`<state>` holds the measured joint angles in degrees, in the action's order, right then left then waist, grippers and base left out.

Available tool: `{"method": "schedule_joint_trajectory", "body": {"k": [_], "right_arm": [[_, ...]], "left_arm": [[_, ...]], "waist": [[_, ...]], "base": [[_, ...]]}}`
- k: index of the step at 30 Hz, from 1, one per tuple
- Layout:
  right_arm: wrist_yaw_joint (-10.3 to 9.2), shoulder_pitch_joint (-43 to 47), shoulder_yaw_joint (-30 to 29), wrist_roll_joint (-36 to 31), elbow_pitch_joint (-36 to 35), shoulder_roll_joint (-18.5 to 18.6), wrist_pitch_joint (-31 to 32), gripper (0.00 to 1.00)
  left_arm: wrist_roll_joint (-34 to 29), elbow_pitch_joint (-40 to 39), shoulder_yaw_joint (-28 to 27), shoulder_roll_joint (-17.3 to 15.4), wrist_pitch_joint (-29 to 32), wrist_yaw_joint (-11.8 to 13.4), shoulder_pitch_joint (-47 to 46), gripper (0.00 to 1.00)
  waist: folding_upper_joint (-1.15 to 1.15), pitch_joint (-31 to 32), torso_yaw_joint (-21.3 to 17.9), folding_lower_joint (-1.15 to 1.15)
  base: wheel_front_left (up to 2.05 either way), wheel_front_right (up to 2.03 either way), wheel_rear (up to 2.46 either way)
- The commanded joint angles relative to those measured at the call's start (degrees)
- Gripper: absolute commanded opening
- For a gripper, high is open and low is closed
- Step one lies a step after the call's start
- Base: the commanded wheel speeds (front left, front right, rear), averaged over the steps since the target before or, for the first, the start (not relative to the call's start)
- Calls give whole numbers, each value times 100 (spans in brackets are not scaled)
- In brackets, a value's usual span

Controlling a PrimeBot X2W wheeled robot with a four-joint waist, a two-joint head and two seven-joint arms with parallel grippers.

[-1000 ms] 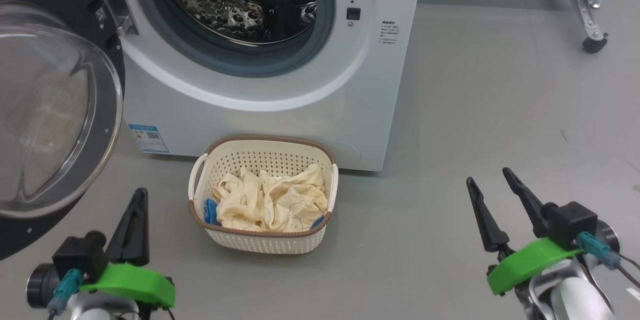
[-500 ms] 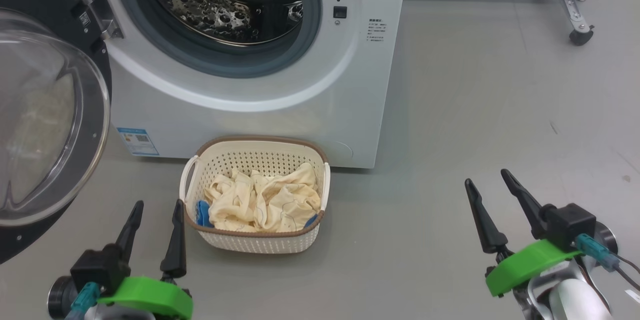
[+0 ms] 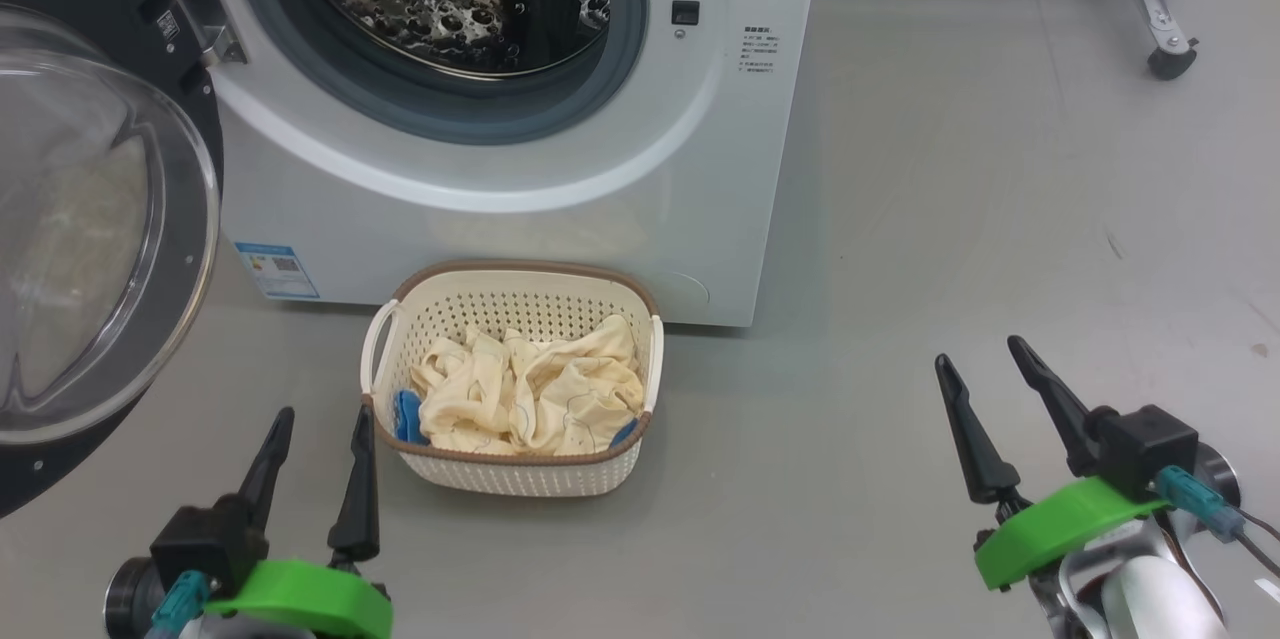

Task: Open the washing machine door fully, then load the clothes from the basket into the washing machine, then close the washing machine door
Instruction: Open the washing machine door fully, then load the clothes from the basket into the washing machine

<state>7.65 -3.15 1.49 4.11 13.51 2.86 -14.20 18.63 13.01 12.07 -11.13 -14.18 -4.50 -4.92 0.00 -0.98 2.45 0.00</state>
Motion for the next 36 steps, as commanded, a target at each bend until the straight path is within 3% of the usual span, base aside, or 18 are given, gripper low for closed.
{"method": "schedule_joint_trajectory", "body": {"k": [1, 23, 36], "right_arm": [[-16, -197, 81, -12, -183, 5, -79, 100], [-16, -216, 85, 19, -127, 2, -79, 100], [-16, -206, 123, 64, -106, 2, -80, 100]], "left_arm": [[-76, -129, -224, -61, -76, 1, -263, 100], [-299, -60, -307, 75, -81, -87, -277, 100], [233, -6, -145, 4, -82, -254, -260, 100]], "waist": [[0, -4, 4, 0], [0, 4, 32, 0], [0, 33, 84, 0]], "base": [[0, 0, 0], [0, 0, 0], [32, -32, 0]]}}
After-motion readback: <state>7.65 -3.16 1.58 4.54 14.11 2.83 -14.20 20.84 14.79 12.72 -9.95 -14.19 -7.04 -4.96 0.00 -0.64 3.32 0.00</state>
